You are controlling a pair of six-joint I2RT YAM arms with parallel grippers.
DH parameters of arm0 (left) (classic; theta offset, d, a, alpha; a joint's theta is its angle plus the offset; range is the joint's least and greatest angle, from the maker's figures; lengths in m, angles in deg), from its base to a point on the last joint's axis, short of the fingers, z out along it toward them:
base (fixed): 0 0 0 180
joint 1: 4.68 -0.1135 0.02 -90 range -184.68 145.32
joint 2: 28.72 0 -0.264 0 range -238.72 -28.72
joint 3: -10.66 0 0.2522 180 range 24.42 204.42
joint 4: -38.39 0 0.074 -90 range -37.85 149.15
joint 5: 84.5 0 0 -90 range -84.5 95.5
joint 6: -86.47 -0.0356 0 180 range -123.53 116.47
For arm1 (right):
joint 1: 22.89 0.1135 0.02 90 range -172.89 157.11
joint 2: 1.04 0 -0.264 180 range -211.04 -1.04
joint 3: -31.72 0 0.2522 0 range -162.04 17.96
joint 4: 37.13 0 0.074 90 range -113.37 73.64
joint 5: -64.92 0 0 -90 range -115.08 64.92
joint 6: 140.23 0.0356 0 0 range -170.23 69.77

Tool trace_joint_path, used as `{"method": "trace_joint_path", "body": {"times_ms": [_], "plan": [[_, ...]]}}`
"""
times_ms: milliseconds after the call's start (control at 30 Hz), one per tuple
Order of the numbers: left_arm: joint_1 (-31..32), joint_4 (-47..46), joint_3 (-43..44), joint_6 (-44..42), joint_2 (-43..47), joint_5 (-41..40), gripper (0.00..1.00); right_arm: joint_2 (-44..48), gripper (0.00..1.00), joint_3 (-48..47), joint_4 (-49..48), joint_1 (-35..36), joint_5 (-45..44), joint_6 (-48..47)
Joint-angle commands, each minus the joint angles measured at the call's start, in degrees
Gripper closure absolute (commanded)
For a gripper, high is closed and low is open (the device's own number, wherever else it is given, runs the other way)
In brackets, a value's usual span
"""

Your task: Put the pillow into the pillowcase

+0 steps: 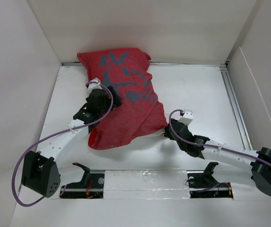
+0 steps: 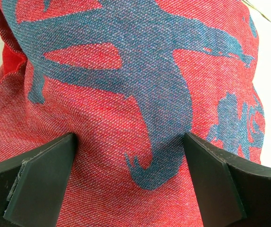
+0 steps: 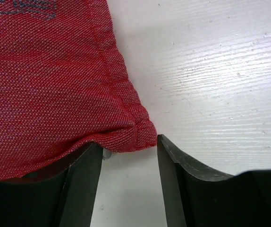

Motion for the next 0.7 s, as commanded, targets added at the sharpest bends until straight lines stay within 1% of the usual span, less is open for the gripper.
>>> {"method": "trace_joint_path", "body": {"times_ms": [0,133,233,267,333,400,433,467,500,533,567,600,633,667], "plan": [[0.4,-2.1,0.4,-0.5,0.2,0.8,0.07,0.8,0.45,-2.2,1.6,0.3,-2.9,0.8],[0.4,-2.1,0.4,-0.5,0.2,0.8,0.07,-1.3,0.49,-3.3,1.6,-0.3,-2.9,0.8],[0.4,-2.1,0.4,-0.5,0.2,0.8,0.07,-1.4,0.52,-3.3,1.6,-0.3,-2.9,0.8],[0.4,-2.1,0.4,-0.5,0.2,0.8,0.07,-1.4,0.53,-3.3,1.6,-0.3,-2.9,0.8],[0.4,-2.1,0.4,-0.5,0.2,0.8,0.07,0.7,0.63,-3.3,1.6,-0.3,-2.9,0.1],[0.4,-2.1,0.4,-0.5,0.2,0.8,0.07,1.4,0.64,-3.3,1.6,-0.3,-2.9,-0.4],[0.4,-2.1,0.4,-0.5,0.2,0.8,0.07,1.4,0.67,-3.3,1.6,-0.3,-3.5,-0.5],[0.4,-2.1,0.4,-0.5,0.2,0.8,0.07,1.4,0.67,-3.3,1.6,-0.9,-3.5,-1.2],[0.4,-2.1,0.4,-0.5,0.2,0.8,0.07,1.4,0.73,-3.3,1.0,-1.4,-3.5,-1.2],[0.4,-2.1,0.4,-0.5,0.2,0.8,0.07,0.8,0.91,-3.3,1.0,-1.4,-3.5,-1.2],[0.4,-2.1,0.4,-0.5,0.2,0.8,0.07,-0.2,0.97,-3.3,0.4,-1.4,-2.9,-1.8],[0.4,-2.1,0.4,-0.5,0.2,0.8,0.07,-0.8,0.97,-3.9,0.4,-1.9,-2.9,-1.8],[0.4,-2.1,0.4,-0.5,0.2,0.8,0.07,-1.3,1.00,-3.9,0.4,-1.9,-2.3,-1.8],[0.4,-2.1,0.4,-0.5,0.2,0.8,0.07,-2.4,1.00,-3.9,-0.2,-1.9,-2.2,-1.8]]}}
